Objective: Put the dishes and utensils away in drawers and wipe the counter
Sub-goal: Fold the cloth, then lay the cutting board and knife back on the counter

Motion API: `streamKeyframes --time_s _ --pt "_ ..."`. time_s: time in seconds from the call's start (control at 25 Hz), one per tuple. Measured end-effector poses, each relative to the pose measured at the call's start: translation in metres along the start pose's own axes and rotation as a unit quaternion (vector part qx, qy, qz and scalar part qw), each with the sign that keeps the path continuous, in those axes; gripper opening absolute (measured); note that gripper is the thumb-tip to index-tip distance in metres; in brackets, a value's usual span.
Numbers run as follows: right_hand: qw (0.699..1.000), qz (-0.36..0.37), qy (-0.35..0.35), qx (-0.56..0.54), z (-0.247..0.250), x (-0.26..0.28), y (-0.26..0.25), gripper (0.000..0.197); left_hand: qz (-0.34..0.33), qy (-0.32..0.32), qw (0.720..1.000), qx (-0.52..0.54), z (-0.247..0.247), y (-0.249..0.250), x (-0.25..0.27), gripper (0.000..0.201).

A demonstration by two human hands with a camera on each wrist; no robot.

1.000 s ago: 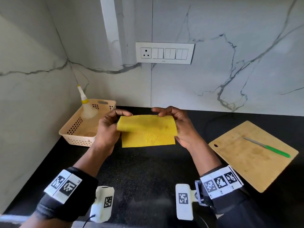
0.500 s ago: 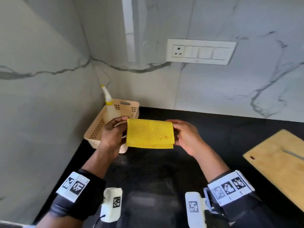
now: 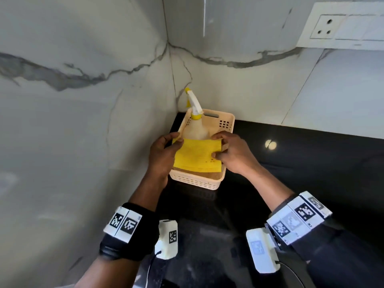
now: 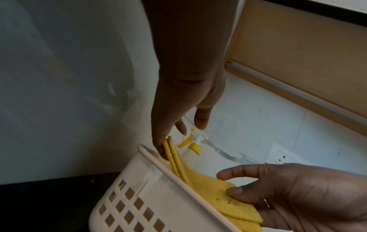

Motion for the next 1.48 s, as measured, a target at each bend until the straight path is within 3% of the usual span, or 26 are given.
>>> streamKeyframes --time_s 0.12,0.2,0.28,0.52,0.6,0.68,0.8,0.96,1.16,1.36,1.48 --pt "0.993 -0.038 -0.042 0.106 -0.013 -0.008 -0.013 0.049 -0.005 -0.024 0.998 -0.061 -0.005 0.000 -0.015 0.018" --pt "0.971 -0.082 -0.118 0.193 -0.025 -0.009 -0.017 0.056 0.001 -0.055 0.991 -0.126 -0.011 -0.001 -0.016 0.031" --pt "0.956 -0.099 -0.147 0.236 -0.028 -0.008 -0.020 0.056 -0.002 -0.078 0.979 -0.190 -0.015 -0.001 -0.016 0.044" --pt "0.985 -0.022 -0.026 0.167 -0.001 0.007 -0.013 0.044 -0.071 -0.059 0.971 -0.222 -0.019 -0.001 -0.003 0.033" --pt "0.992 -0.005 0.010 0.122 0.016 0.026 0.004 0.036 -0.140 -0.060 0.954 -0.257 -0.035 0.003 0.014 0.030" --pt "0.995 0.007 0.034 0.089 0.034 0.045 0.025 0.028 -0.252 -0.065 0.922 -0.286 -0.059 0.015 0.035 0.029" --pt "0.994 -0.014 0.065 0.081 0.081 0.090 0.076 0.024 -0.333 -0.109 0.888 -0.296 -0.119 0.019 0.078 0.023" --pt "0.987 -0.059 0.139 0.047 0.167 0.171 0.142 0.025 -0.327 -0.233 0.873 -0.275 -0.205 0.007 0.151 0.016" --pt "0.976 -0.099 0.193 0.028 0.260 0.294 0.230 0.027 -0.290 -0.255 0.879 -0.280 -0.302 -0.018 0.240 0.007" --pt "0.954 -0.148 0.260 0.033 0.348 0.417 0.318 0.021 -0.236 -0.331 0.884 -0.230 -0.404 -0.075 0.324 0.004" --pt "0.942 -0.172 0.286 0.034 0.396 0.474 0.354 0.023 -0.267 -0.336 0.863 -0.266 -0.450 -0.095 0.364 0.003"
Point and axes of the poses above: each hand's wrist, its own x-axis away from the middle knuckle, its own z-axis out of the back of the hand, y = z × x, the point moved 5 cm from there along -x, towards the middle knuckle
